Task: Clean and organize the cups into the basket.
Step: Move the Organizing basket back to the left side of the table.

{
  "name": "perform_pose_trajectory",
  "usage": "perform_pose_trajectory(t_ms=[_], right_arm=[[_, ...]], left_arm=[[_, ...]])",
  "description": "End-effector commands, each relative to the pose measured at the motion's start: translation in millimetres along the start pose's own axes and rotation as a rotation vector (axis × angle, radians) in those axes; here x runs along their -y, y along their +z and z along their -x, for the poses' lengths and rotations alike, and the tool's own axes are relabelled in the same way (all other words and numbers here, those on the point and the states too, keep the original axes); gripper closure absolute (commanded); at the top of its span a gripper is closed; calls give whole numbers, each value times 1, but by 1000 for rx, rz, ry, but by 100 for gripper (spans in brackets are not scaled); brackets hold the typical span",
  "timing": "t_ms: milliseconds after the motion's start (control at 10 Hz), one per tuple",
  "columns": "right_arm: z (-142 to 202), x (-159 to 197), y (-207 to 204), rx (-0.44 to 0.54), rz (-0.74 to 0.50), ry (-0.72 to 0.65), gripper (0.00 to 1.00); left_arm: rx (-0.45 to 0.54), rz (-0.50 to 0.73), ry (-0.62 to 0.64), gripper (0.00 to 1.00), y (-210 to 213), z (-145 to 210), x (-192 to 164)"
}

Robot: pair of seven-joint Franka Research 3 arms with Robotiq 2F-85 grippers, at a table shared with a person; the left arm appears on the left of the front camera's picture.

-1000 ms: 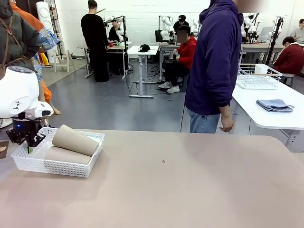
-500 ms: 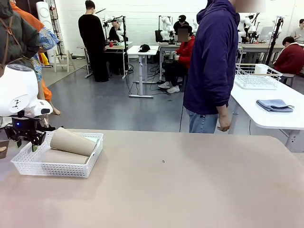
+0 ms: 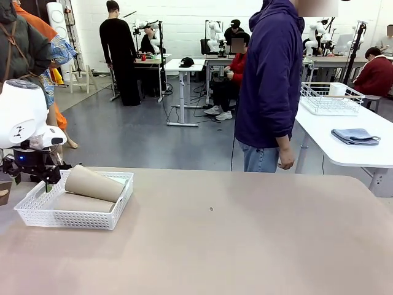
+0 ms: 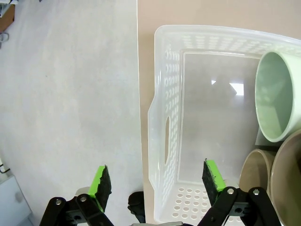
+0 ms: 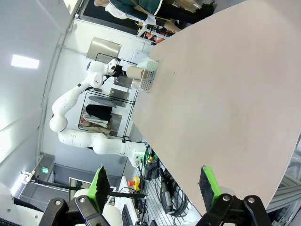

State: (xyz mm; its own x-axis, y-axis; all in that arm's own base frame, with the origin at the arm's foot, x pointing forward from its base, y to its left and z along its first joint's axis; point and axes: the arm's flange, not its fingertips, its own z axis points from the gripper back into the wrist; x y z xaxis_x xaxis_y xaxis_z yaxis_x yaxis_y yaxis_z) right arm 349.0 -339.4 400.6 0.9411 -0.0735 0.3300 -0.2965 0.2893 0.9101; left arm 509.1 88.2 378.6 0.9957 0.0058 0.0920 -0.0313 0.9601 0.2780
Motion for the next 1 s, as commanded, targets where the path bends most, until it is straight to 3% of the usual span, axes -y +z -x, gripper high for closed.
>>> perform_pose_trajectory(t_ms=[0, 200, 300, 500, 900], right_arm=[[1, 0, -2, 9, 8, 0, 0], [1, 0, -2, 9, 8, 0, 0], [1, 0, -2, 9, 8, 0, 0], [1, 0, -2, 9, 8, 0, 0], [1, 0, -2, 9, 8, 0, 0]], left_arm=[[14, 8, 2, 0, 3, 6, -3], [50, 22, 26, 0, 16, 15, -5], [94, 47, 102, 0, 36, 27, -9], [247, 29, 227, 0, 89, 78, -9], [448, 96, 269, 0, 155, 164, -3]])
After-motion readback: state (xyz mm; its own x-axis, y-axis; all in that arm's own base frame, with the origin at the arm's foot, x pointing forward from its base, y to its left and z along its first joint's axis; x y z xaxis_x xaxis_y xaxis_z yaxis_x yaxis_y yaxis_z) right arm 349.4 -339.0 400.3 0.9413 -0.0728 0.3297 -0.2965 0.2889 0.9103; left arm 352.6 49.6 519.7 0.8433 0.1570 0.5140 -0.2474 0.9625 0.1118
